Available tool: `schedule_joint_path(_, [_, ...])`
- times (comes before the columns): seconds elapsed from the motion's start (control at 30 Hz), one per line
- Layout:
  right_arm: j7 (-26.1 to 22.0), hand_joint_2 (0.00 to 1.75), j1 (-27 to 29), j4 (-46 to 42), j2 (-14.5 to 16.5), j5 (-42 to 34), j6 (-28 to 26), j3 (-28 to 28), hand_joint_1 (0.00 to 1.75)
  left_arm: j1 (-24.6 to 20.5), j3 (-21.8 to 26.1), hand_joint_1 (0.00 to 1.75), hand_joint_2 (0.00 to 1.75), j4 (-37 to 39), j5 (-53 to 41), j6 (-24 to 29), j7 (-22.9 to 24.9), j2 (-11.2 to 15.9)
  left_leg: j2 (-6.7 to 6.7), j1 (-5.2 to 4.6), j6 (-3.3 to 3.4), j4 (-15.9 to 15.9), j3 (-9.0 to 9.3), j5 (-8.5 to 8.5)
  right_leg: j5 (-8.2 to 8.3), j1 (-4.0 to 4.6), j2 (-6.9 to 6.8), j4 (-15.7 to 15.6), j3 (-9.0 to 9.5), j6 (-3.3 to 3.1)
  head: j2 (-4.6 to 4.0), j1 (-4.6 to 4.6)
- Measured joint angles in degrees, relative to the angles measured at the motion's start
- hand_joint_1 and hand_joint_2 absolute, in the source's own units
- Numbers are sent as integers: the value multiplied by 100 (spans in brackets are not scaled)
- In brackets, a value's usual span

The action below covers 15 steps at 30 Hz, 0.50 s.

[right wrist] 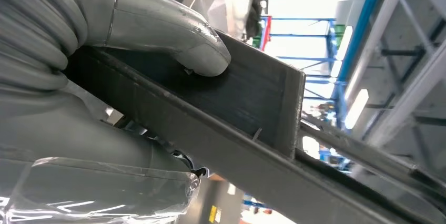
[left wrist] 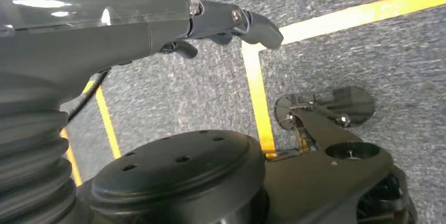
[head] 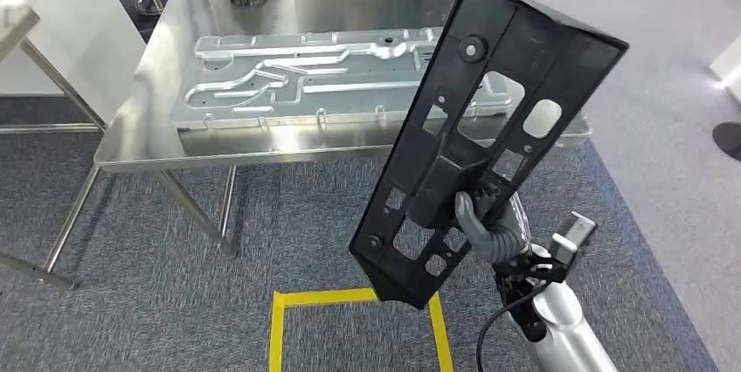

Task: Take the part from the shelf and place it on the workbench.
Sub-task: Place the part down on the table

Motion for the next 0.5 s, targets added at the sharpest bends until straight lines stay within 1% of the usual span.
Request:
schedule_joint_path(0.03, [2, 175, -6, -1, 0, 1, -1, 2, 175, 0, 0, 0, 175, 1, -7, -1, 2, -3, -8, 11, 27, -72, 95, -29, 67, -3, -2, 56, 16, 32, 0, 0])
schedule_joint_path(0.07, [1, 175, -17, -1, 0, -1, -1, 3, 175, 2, 0, 0, 175, 2, -11, -3, 3, -9, -19, 22, 54, -155, 217, -72, 184, -2, -2, 248, -37, 51, 0, 0])
schedule_joint_path(0.1, [-3, 175, -34, -3, 6, -1, -1, 4, 175, 3, 0, 0, 175, 3, -15, -4, 4, -14, -29, 31, 76, -215, 351, -119, 289, -6, 0, 555, -196, 58, 0, 0])
schedule_joint_path(0.13, [-4, 175, -45, -2, 19, -1, -2, 4, 175, 6, 0, 0, 175, 3, -16, -4, 7, -18, -36, 39, 89, -267, 479, -183, 321, -11, 3, 940, -449, 55, 0, 0])
schedule_joint_path(0.17, [-5, 175, -49, 2, 31, -1, -2, 5, 175, 7, 0, 0, 175, 3, -16, -4, 8, -21, -41, 37, 98, -291, 595, -264, 248, -11, 4, 1310, -749, 57, 0, 0])
schedule_joint_path(0.2, [-3, 175, -46, 5, 44, -1, -2, 5, 175, 9, 1, 0, 175, 2, -16, -1, 10, -21, -50, 37, 103, -300, 705, -356, 45, -15, 4, 1578, -1044, 68, 0, 0])
schedule_joint_path(0.23, [-1, 175, -38, 10, 50, -1, -2, 5, 175, 10, 1, 0, 175, 2, -16, 1, 11, -19, -63, 37, 102, -302, 823, -454, -232, -19, 4, 1706, -1291, 90, 0, 0])
schedule_joint_path(0.27, [1, 175, -32, 13, 50, -1, -2, 5, 175, 12, 2, 0, 175, 2, -16, 3, 11, -18, -79, 37, 100, -302, 956, -559, -482, -28, 3, 1700, -1480, 114, 0, 0])
schedule_joint_path(0.3, [2, 175, -29, 14, 50, -1, -2, 5, 175, 14, 2, 0, 175, 2, -16, 5, 11, -17, -93, 39, 92, -302, 1104, -668, -596, -39, 1, 1564, -1609, 137, 0, 0])
schedule_joint_path(0.33, [2, 175, -29, 17, 50, -1, -2, 5, 175, 16, 2, 0, 175, 2, -15, 5, 11, -17, -102, 41, 79, -301, 1259, -780, -488, -50, -1, 1332, -1690, 150, 0, 0])
schedule_joint_path(0.37, [3, 175, -30, 26, 51, 0, -2, 5, 175, 25, 2, 0, 175, 3, -13, 2, 11, -17, -107, 42, 60, -299, 1395, -893, -60, -61, -8, 1016, -1743, 148, 0, 1])
schedule_joint_path(0.4, [2, 175, -30, 40, 51, 0, 1, 7, 175, 28, 3, 0, 175, 5, -7, -2, 11, -18, -116, 39, 35, -266, 1512, -1008, 500, -56, -22, 705, -1782, 129, 0, 1])
schedule_joint_path(0.43, [5, 175, -28, 55, 52, 4, 2, 8, 175, 27, 3, 0, 175, 8, 3, -5, 13, -18, -122, 36, 0, -235, 1582, -1117, 1003, -44, -29, 496, -1803, 85, 0, 0])
schedule_joint_path(0.47, [11, 175, -26, 68, 52, 7, 4, 11, 175, 26, 4, 0, 175, 10, 13, -10, 15, -19, -126, 38, -38, -215, 1634, -1200, 1354, -22, -32, 381, -1817, 31, 0, 0])
schedule_joint_path(0.5, [13, 175, -35, 72, 52, 10, 5, 14, 175, 16, 4, 0, 175, 12, 26, -14, 16, -20, -126, 44, -76, -147, 1648, -1226, 1439, 4, -30, 360, -1812, -27, 0, -1])
